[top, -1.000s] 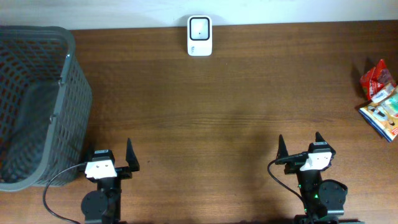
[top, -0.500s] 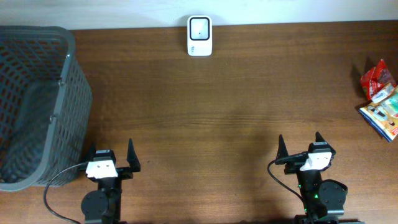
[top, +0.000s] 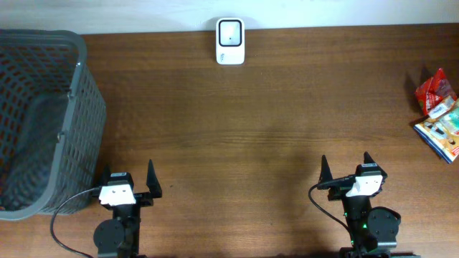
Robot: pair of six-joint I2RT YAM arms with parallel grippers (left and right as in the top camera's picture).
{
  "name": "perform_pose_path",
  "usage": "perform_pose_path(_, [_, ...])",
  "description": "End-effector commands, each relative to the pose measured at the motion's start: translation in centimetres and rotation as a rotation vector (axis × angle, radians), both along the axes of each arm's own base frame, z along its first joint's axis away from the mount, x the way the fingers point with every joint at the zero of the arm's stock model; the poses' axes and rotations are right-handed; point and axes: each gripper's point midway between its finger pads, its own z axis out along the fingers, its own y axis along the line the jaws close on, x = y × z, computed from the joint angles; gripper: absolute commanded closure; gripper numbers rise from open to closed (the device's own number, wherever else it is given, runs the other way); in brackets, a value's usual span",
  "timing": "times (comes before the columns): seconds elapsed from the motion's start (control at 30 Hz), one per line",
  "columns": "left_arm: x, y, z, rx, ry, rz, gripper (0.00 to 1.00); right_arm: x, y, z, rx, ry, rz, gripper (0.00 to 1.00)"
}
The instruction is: Scan the item barcode
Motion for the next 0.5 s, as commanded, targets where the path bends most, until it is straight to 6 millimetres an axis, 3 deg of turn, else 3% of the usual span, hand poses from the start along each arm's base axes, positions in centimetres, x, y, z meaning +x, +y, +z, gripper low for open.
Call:
perform_pose_path(0.0, [0.0, -0.19, -0.11, 0.014, 0.001, -0.015, 0.01, 0.0, -0.22, -0.27, 0.004, 0.002, -0.012, 0.02])
perform_pose_path(0.47, [0.0, -0.19, -0.11, 0.014, 0.001, -0.015, 0.01, 0.0, -0.17, -0.26, 0.004, 0.001, -0.009, 0.01])
